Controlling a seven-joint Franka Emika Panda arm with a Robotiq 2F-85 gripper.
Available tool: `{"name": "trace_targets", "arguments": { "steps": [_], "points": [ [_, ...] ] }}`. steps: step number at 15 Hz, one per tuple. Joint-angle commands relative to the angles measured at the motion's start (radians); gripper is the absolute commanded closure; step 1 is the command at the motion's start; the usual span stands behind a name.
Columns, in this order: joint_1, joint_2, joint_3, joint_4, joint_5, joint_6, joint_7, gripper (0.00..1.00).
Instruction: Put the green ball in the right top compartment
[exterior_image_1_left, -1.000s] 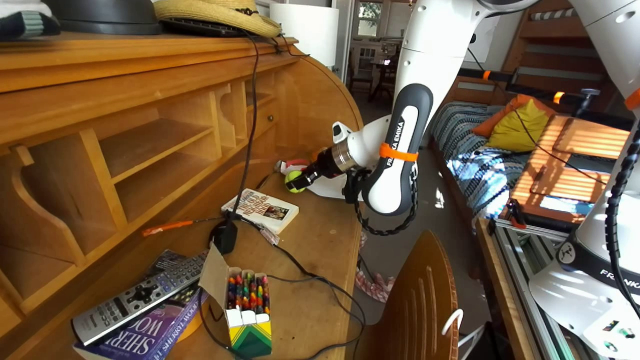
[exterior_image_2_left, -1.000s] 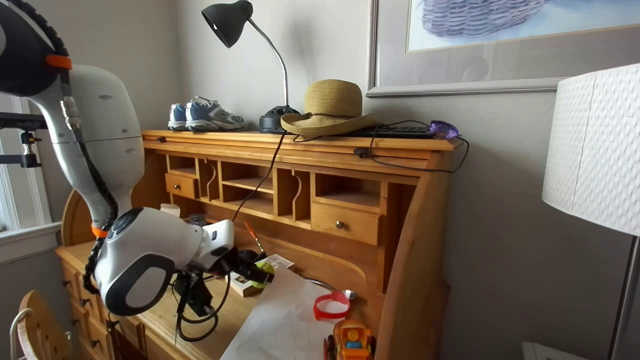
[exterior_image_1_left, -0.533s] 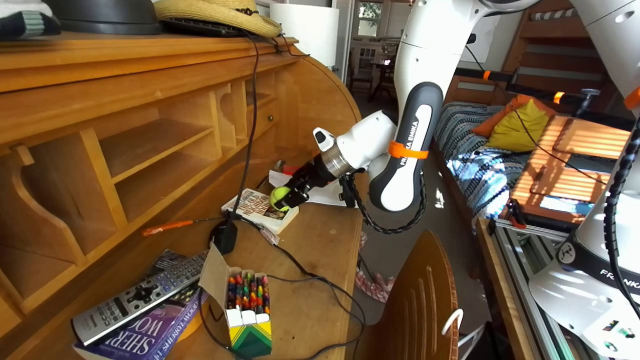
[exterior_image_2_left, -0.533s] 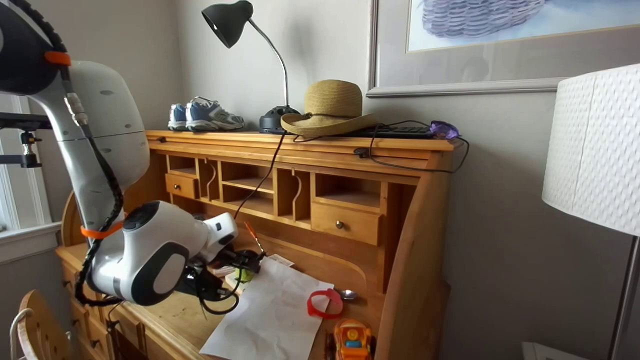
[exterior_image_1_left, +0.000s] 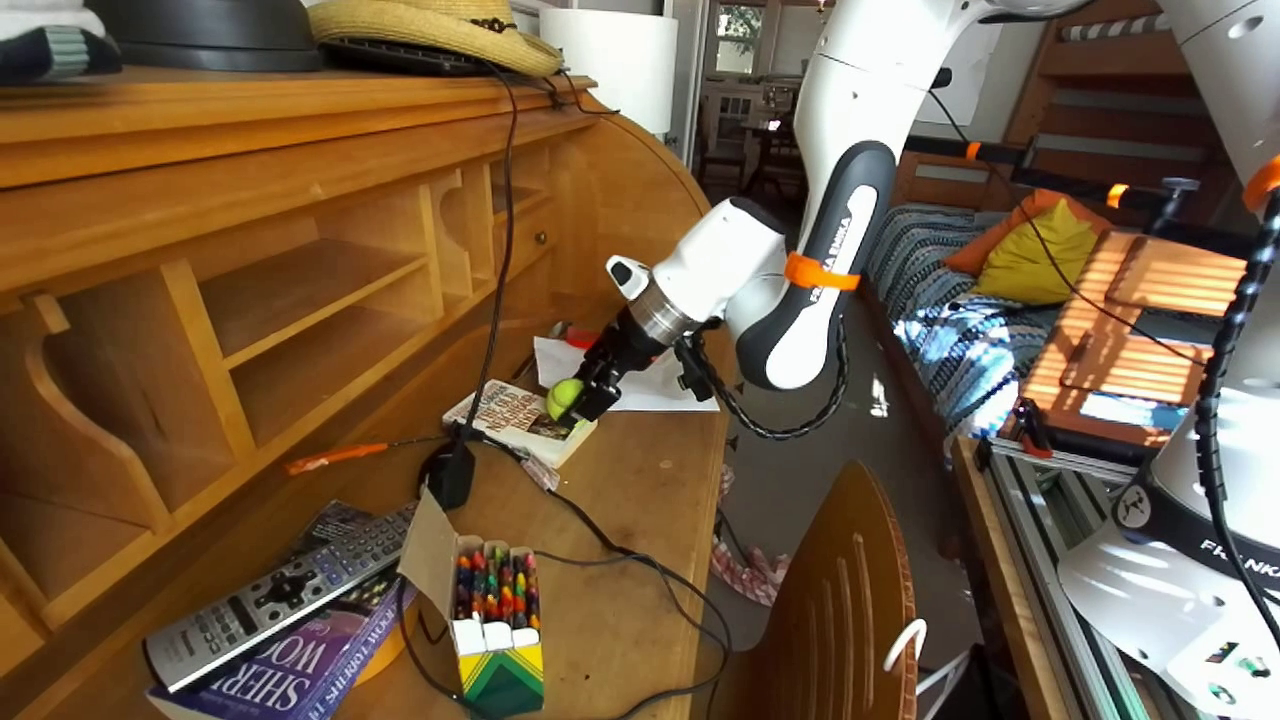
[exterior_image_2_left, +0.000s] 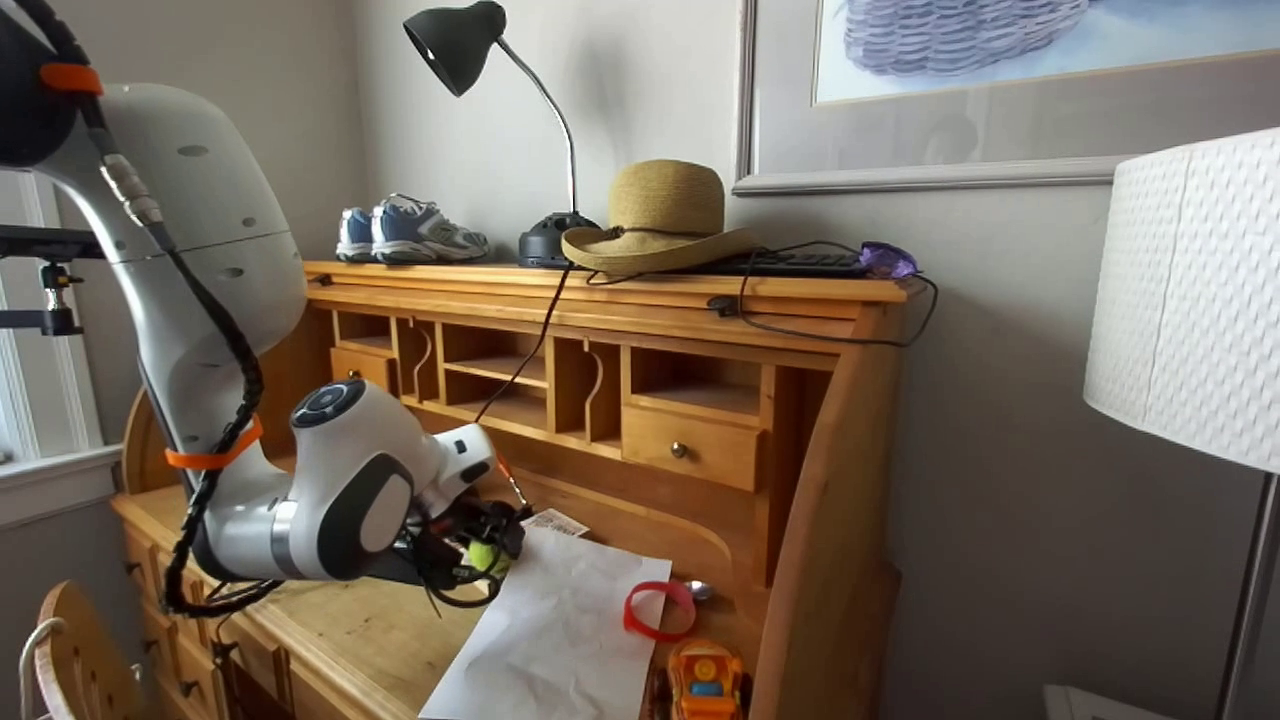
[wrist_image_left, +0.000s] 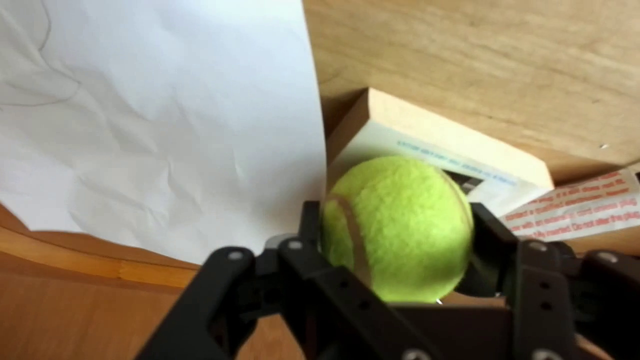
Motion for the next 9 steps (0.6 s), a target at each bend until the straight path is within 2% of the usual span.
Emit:
{"name": "trace_targets", "arguments": {
  "steps": [1, 2, 4, 5, 9],
  "points": [
    [-0.118, 0.018, 0.122, 0.039, -0.126, -0.183, 0.093, 0.47],
    [-0.169, 0.021, 0.181, 0.035, -0.155, -0.242, 0.102, 0.47],
    [-0.264, 0.02, 0.294, 0.023, -0.164, -0.333, 0.088, 0.61],
    [-0.303, 0.019, 0.341, 0.019, -0.147, -0.373, 0.064, 0.62],
    [-0.384, -0.009, 0.428, 0.01, -0.093, -0.467, 0.036, 0.63]
  ]
}}
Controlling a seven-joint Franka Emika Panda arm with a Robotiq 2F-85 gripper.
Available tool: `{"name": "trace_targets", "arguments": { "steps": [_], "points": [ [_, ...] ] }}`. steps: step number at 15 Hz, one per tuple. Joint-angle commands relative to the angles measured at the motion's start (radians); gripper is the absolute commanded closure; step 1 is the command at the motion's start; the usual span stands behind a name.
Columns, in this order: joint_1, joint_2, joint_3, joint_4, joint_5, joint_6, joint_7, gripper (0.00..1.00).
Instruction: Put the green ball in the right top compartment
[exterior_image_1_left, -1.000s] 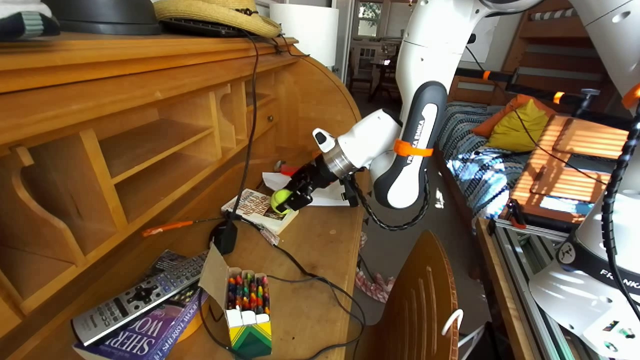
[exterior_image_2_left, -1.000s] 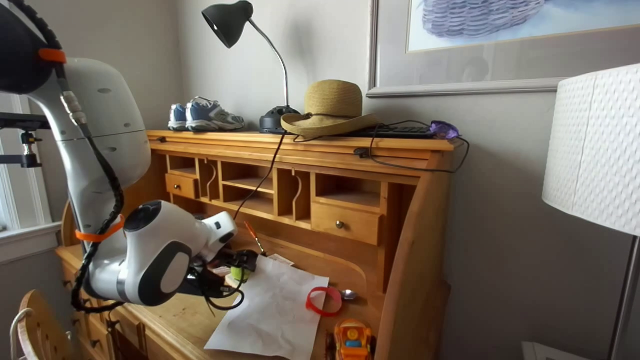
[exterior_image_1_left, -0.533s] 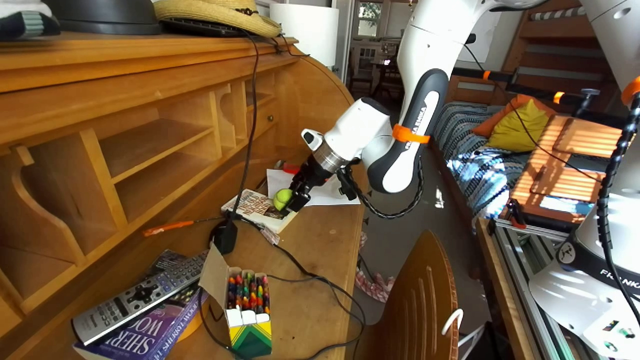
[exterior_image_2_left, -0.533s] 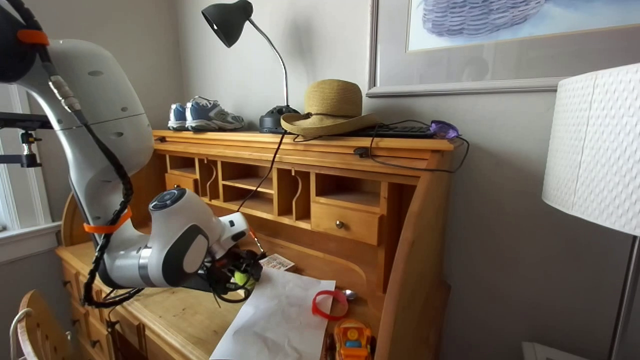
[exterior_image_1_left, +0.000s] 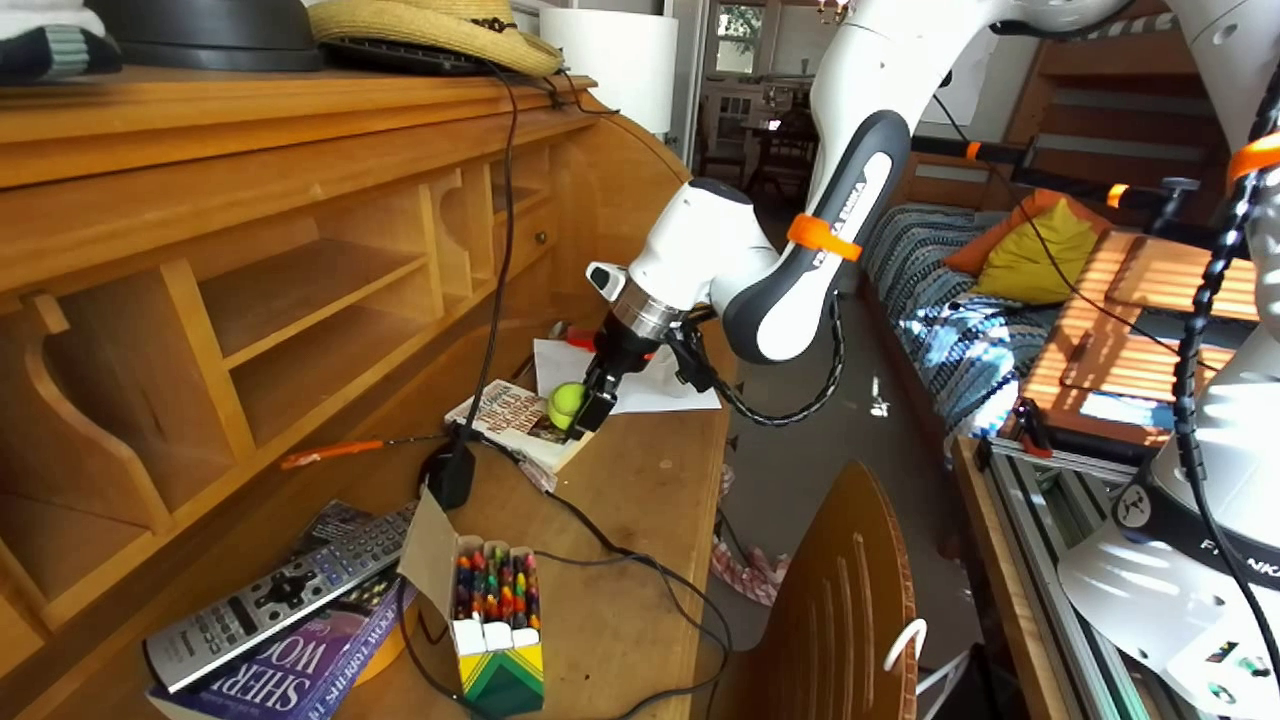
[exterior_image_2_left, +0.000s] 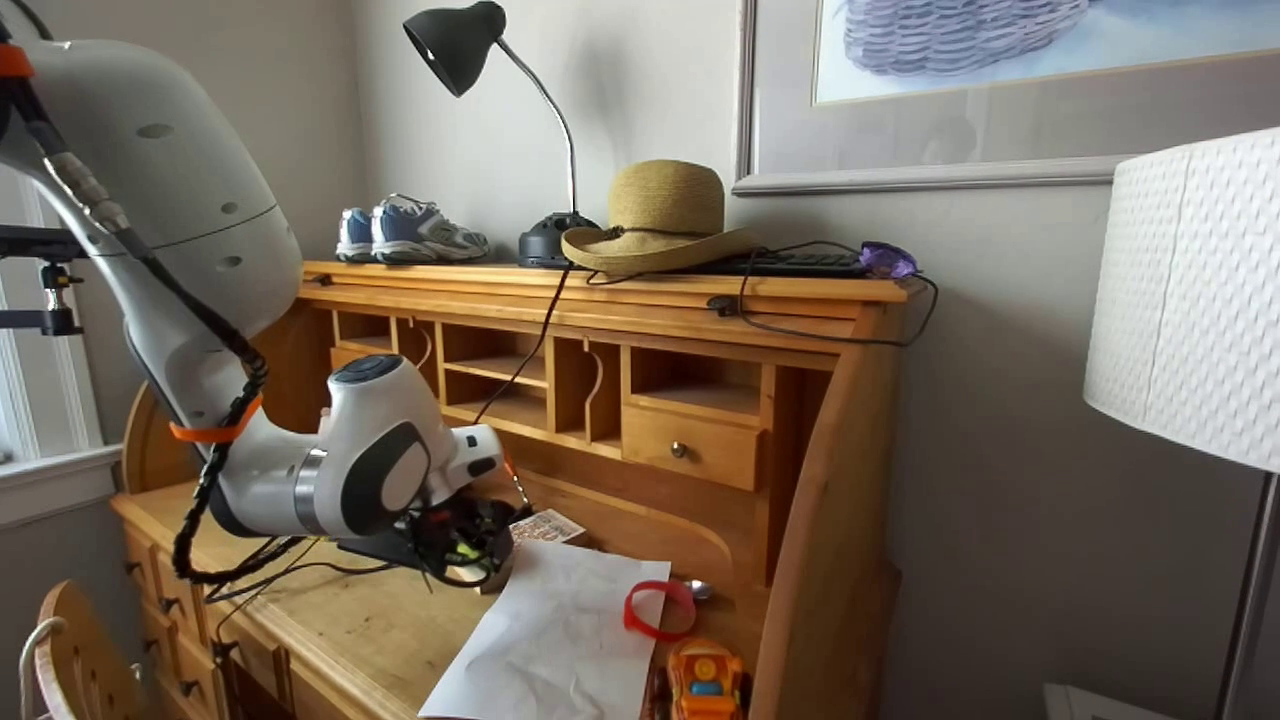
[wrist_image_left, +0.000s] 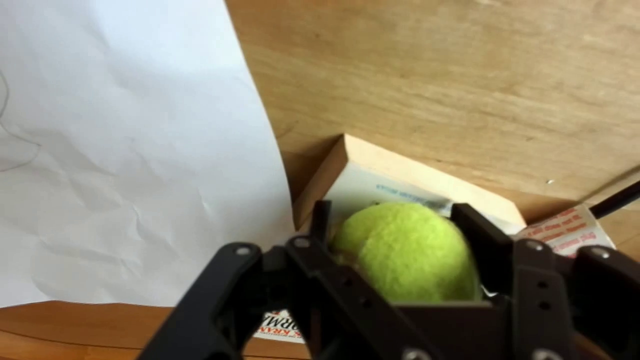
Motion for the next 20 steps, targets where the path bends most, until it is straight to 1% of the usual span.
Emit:
{"name": "trace_targets", "arguments": {
  "steps": [1, 2, 3, 4, 5, 7, 10, 12, 13, 16, 18, 20],
  "points": [
    [-0.087, -0.02, 0.081, -0.019, 0.029, -0.089, -0.024, 0.63],
    [-0.097, -0.025, 0.082, -0.023, 0.028, -0.091, -0.017, 0.63],
    [-0.076, -0.042, 0.039, -0.028, 0.016, -0.053, 0.025, 0.63],
    [0.007, -0.077, -0.051, -0.059, 0.171, 0.031, -0.091, 0.63],
    [0.023, -0.084, -0.094, -0.066, 0.194, 0.094, -0.094, 0.63],
    [0.087, -0.084, -0.205, -0.085, 0.271, 0.261, -0.162, 0.63],
    [0.146, -0.04, -0.305, -0.102, 0.338, 0.459, -0.217, 0.63],
    [0.192, -0.011, -0.365, -0.113, 0.382, 0.579, -0.227, 0.63],
    [0.208, 0.001, -0.379, -0.116, 0.388, 0.62, -0.223, 0.63],
    [0.302, 0.006, -0.465, -0.137, 0.513, 0.723, -0.239, 0.63],
    [0.36, -0.003, -0.53, -0.143, 0.577, 0.767, -0.296, 0.63],
    [0.391, -0.015, -0.578, -0.135, 0.591, 0.782, -0.332, 0.63]
  ]
}}
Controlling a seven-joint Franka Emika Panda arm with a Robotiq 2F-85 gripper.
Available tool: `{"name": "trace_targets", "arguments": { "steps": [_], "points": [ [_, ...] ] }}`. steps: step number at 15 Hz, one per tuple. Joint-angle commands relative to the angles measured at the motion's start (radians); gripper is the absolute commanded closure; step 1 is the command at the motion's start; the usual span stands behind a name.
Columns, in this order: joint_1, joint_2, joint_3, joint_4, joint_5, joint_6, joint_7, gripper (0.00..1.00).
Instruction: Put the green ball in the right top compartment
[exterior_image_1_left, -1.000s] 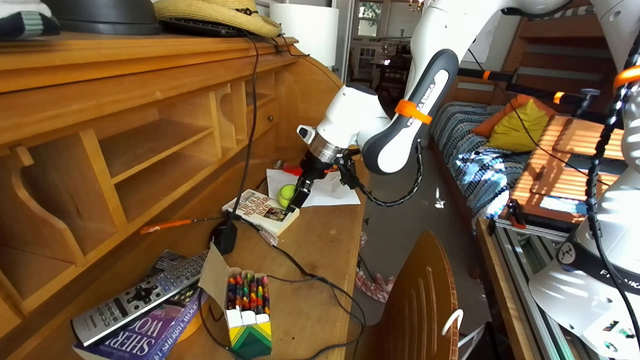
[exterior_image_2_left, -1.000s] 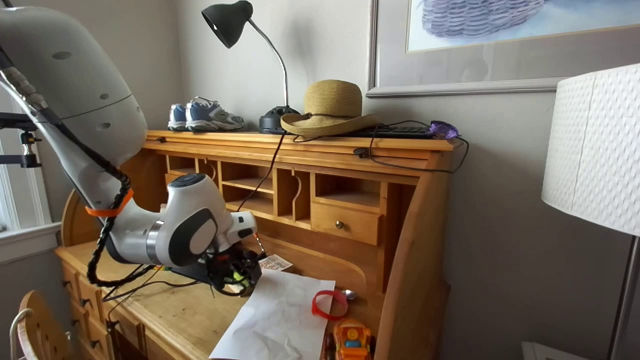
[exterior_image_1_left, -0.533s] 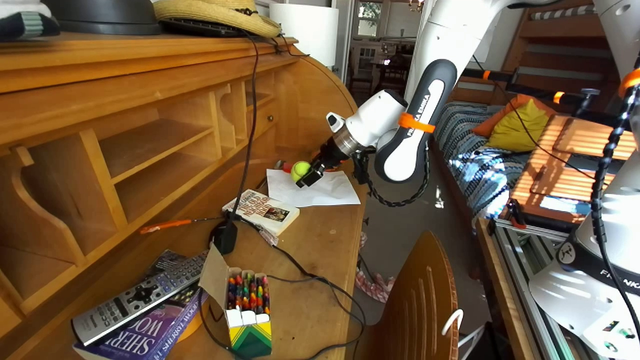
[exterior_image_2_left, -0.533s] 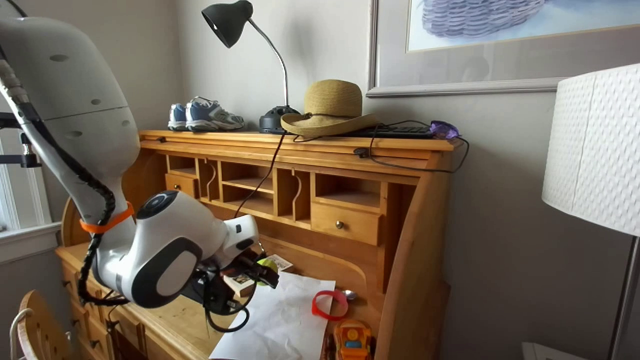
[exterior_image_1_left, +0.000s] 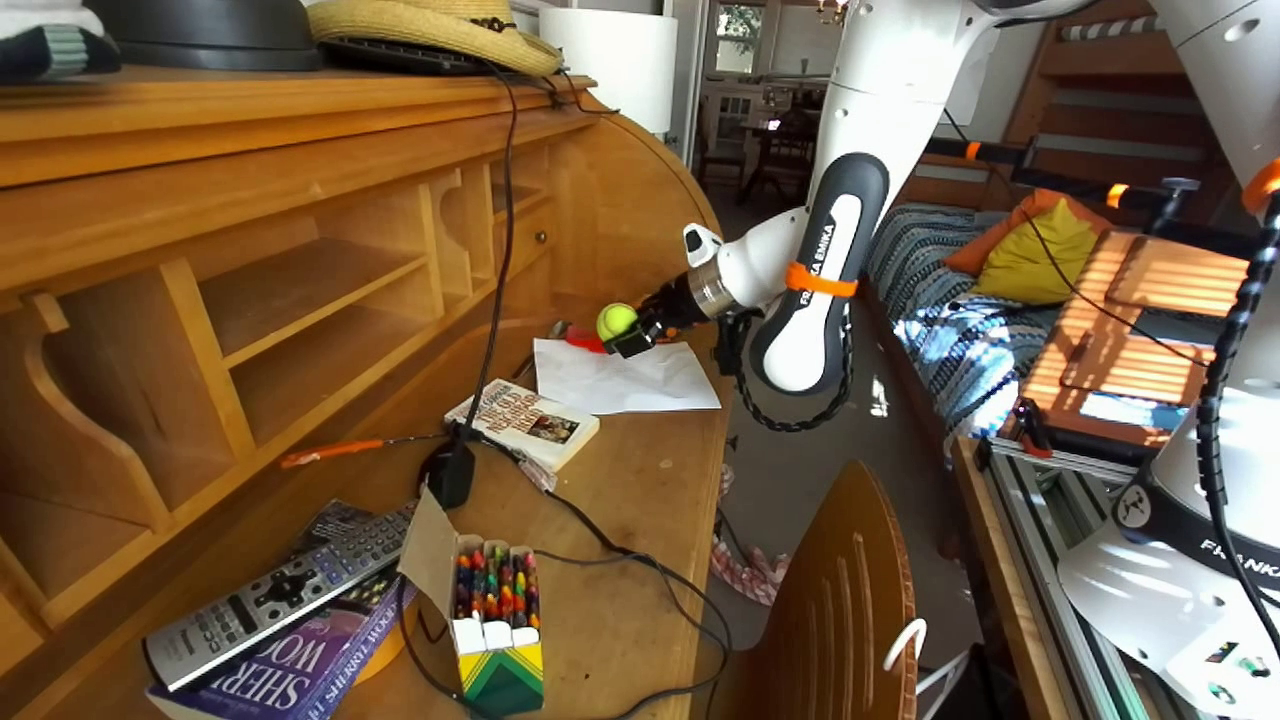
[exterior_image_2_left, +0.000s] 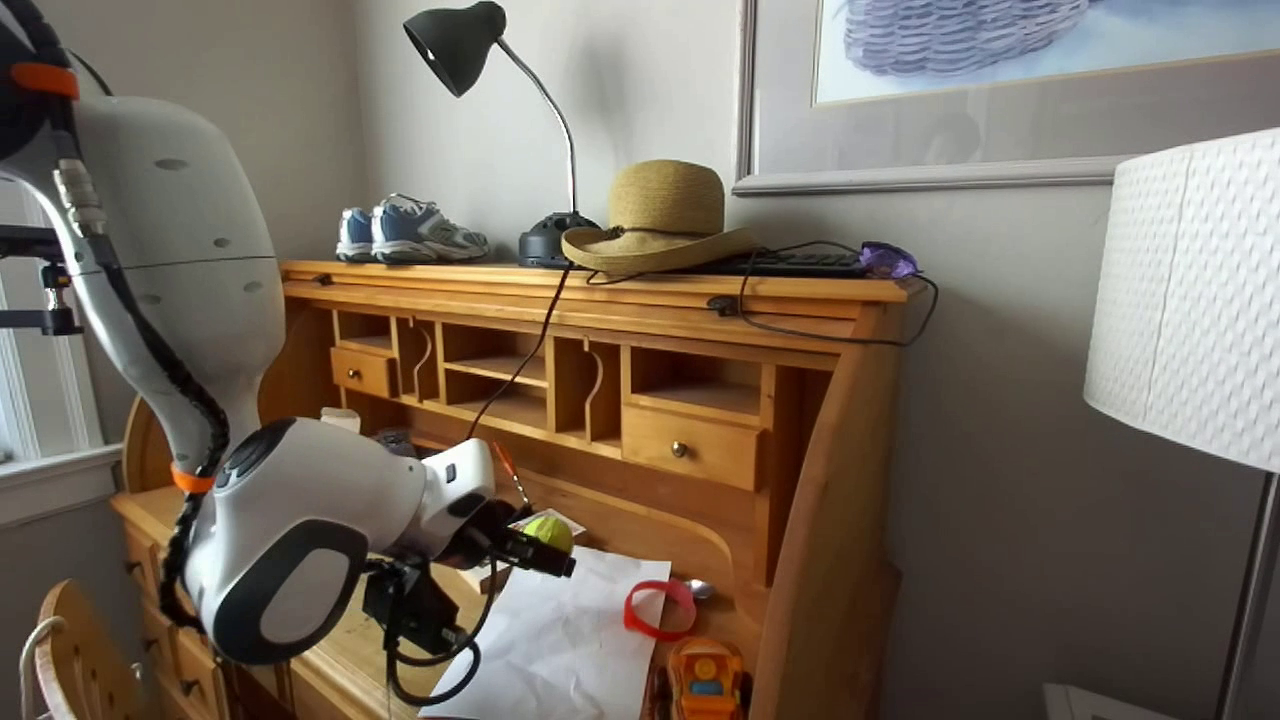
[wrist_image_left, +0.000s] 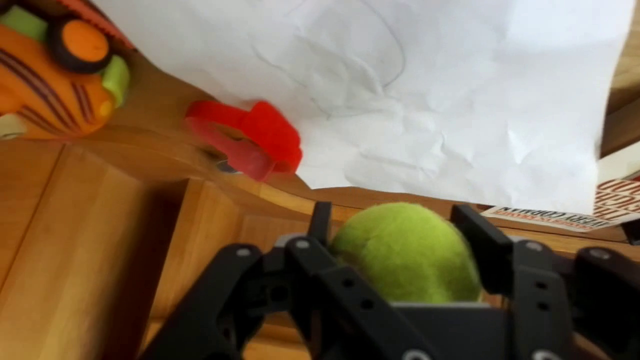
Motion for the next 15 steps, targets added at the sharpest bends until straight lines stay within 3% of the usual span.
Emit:
{"name": "trace_targets", "arguments": {
  "steps": [1, 4, 6, 7, 11, 12, 15],
  "points": [
    [0.064, -0.027, -0.089, -0.004, 0.053, 0.035, -0.064, 0.63],
    [0.074, -0.045, -0.149, 0.025, 0.034, 0.029, -0.119, 0.63],
    [0.043, -0.072, -0.15, 0.041, 0.0, -0.004, -0.083, 0.63],
    [0.061, -0.046, -0.146, 0.035, 0.026, 0.022, -0.092, 0.38],
    [0.052, -0.061, -0.153, 0.044, 0.021, 0.02, -0.092, 0.38],
    [0.052, -0.061, -0.153, 0.044, 0.021, 0.019, -0.092, 0.63],
    [0.006, -0.099, -0.133, 0.058, 0.03, 0.134, -0.004, 0.63]
  ]
}}
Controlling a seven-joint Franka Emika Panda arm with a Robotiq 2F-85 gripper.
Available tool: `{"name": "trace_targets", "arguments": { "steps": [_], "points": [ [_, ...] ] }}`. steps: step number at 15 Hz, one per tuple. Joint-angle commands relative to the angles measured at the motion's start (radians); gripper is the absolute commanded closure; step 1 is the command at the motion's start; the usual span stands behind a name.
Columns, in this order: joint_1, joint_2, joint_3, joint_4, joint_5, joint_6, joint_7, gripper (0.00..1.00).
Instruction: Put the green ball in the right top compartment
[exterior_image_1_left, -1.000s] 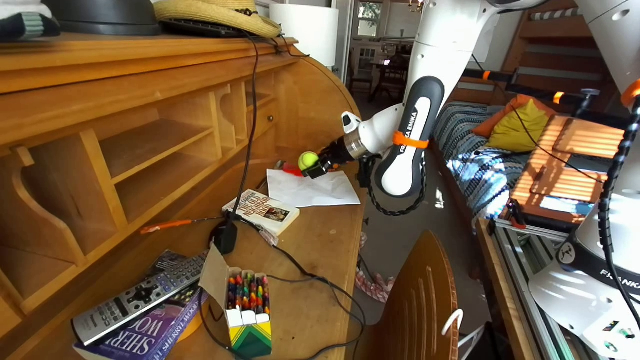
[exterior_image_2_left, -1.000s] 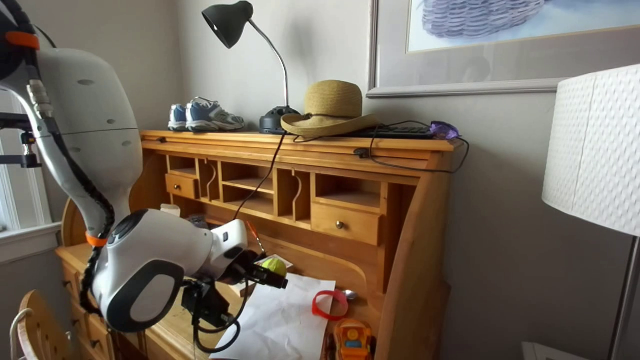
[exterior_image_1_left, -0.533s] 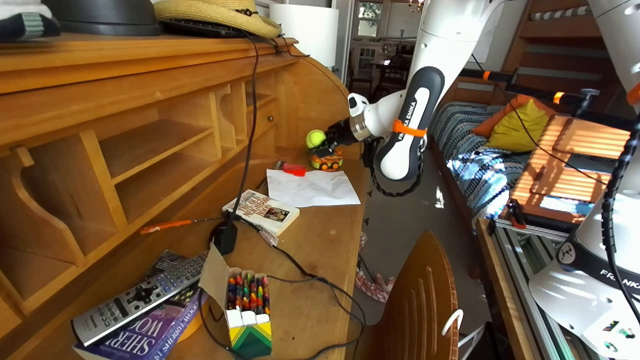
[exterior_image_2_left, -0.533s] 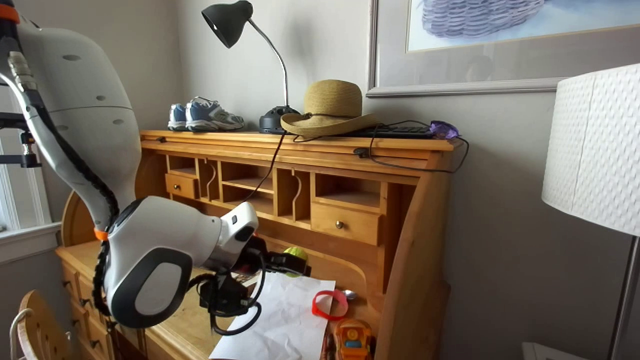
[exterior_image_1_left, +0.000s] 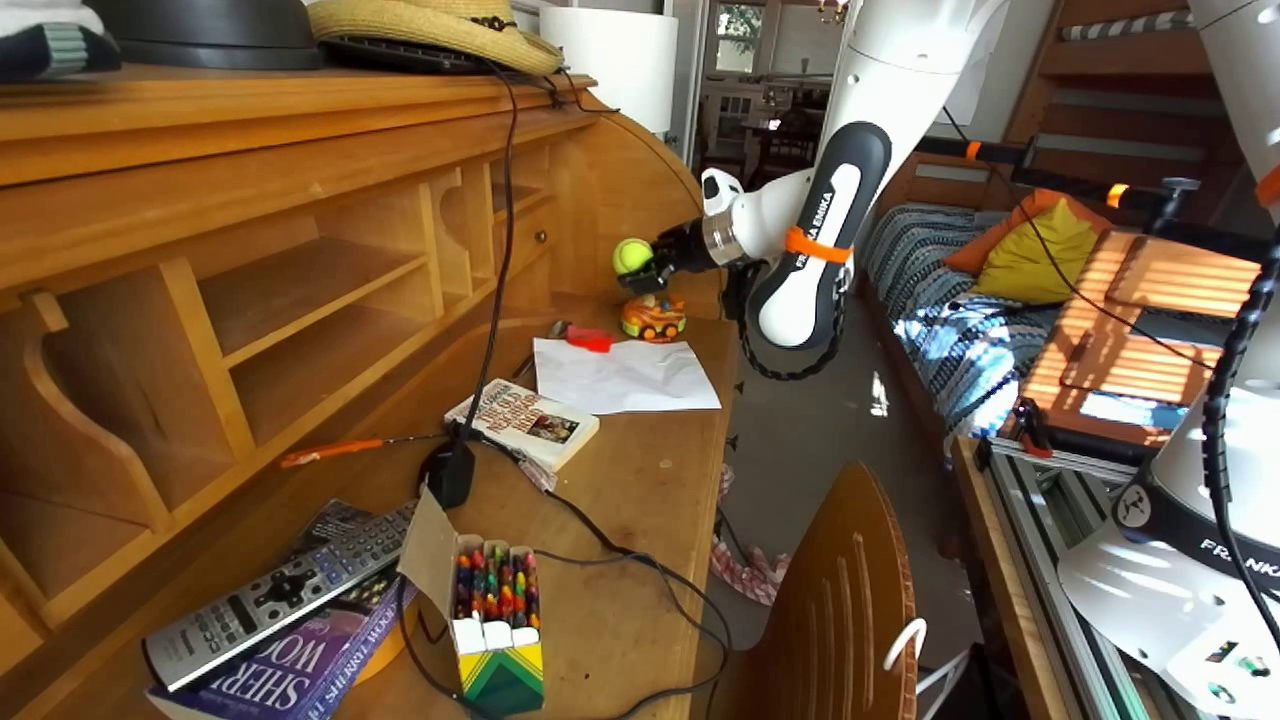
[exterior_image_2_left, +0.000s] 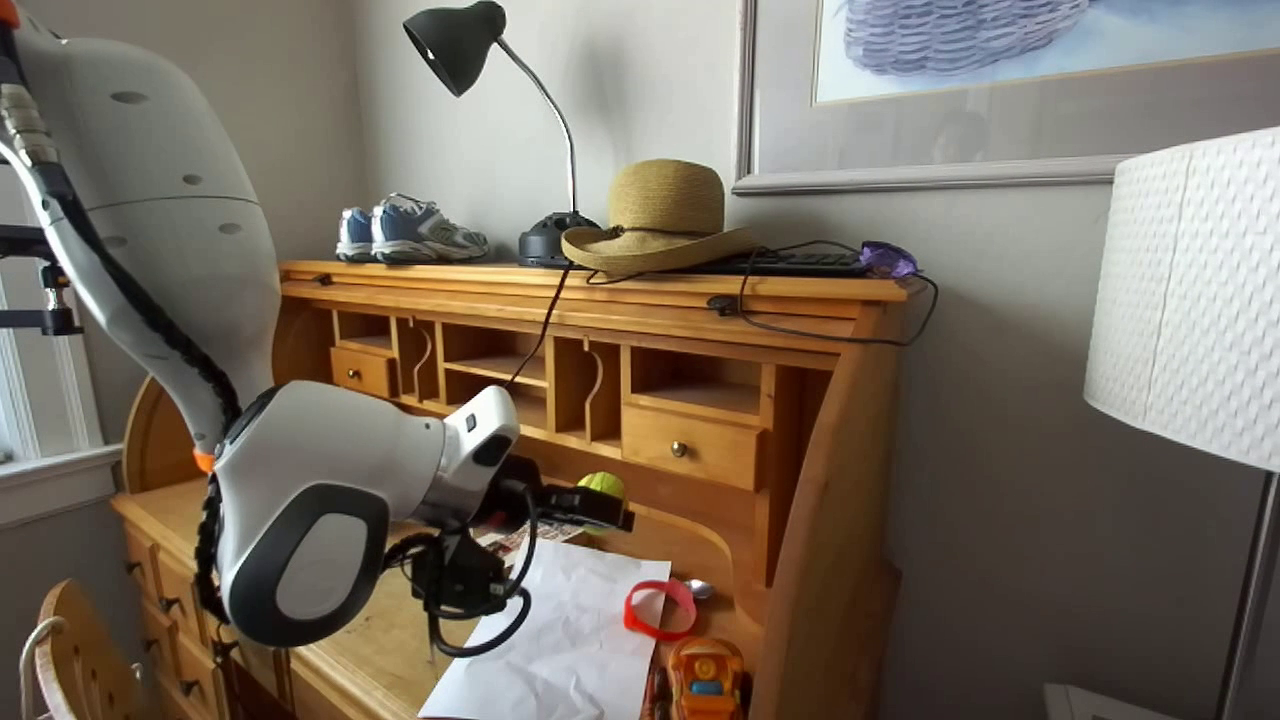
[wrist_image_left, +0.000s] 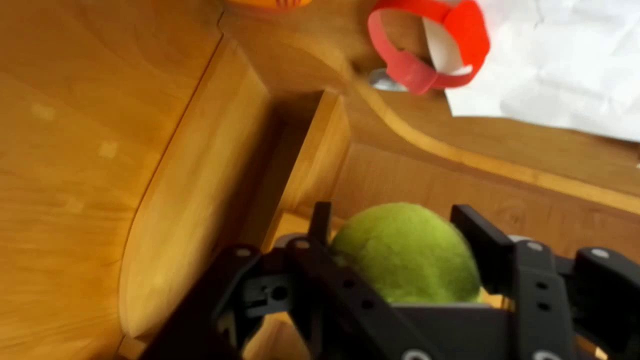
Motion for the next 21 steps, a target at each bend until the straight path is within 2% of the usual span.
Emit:
{"name": "trace_targets", "arguments": {
  "steps": [1, 3, 5, 8, 10, 12, 13, 14, 15, 17, 18, 21],
  "points": [
    [-0.041, -0.048, 0.009, 0.01, 0.011, 0.11, 0.096, 0.63],
    [-0.071, -0.049, 0.016, 0.029, 0.002, 0.165, 0.181, 0.63],
    [-0.105, -0.052, 0.026, 0.054, -0.053, 0.166, 0.281, 0.63],
    [-0.154, -0.066, 0.034, 0.098, -0.262, 0.179, 0.386, 0.63],
    [-0.165, -0.057, 0.014, 0.161, -0.397, 0.223, 0.38, 0.63],
    [-0.176, -0.043, 0.018, 0.217, -0.448, 0.264, 0.389, 0.63],
    [-0.276, -0.05, 0.138, 0.264, -0.483, 0.211, 0.386, 0.63],
    [-0.244, -0.04, 0.103, 0.257, -0.463, 0.21, 0.393, 0.63],
    [-0.185, -0.062, 0.047, 0.212, -0.417, 0.213, 0.374, 0.38],
    [-0.197, -0.057, 0.061, 0.235, -0.421, 0.213, 0.378, 0.38],
    [-0.211, -0.048, 0.071, 0.259, -0.445, 0.22, 0.422, 0.63],
    [-0.23, 0.003, 0.091, 0.347, -0.519, 0.245, 0.541, 0.63]
  ]
}}
